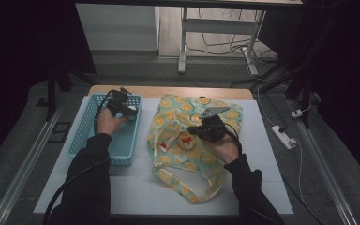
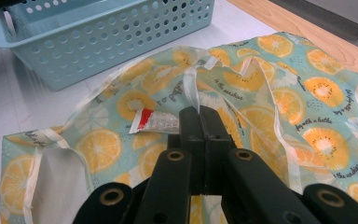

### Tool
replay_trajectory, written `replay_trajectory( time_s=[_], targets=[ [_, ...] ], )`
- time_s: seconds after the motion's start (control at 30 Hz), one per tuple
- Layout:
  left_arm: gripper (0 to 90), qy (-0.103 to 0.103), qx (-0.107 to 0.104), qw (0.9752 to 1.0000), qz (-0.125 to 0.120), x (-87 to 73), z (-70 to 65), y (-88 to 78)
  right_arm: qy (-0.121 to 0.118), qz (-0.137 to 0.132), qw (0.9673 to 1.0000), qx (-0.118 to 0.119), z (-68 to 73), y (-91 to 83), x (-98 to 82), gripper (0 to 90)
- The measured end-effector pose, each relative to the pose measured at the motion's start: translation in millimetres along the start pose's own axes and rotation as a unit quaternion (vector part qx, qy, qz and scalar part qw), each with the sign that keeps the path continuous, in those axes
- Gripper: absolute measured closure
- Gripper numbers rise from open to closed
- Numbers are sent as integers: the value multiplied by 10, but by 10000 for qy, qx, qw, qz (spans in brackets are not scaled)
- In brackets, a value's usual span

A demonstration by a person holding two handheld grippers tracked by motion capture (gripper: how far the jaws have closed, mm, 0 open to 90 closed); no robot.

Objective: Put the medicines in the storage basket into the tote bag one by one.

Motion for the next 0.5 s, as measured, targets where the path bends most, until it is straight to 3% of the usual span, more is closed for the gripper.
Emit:
replay_trajectory(
  time_s=[0.3,0.5],
  targets=[
    [503,-214,88,9997,16,1,19,-90,-3,-2,10000,2,1,-2,1,898],
    [504,-135,70,9999,-45,27,-19,-214,2,-12,10000,19,3,-7,7,898]
  ],
)
Point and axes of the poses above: each handheld gripper's, and its own axes: y roughly forward along the jaws, x roughly out of its top, z roughly to its left, the point moved 7 cm from there along y, roughly forward along the jaws, and after that the axes turned 10 degrees about -z, right-handed, at the moved point
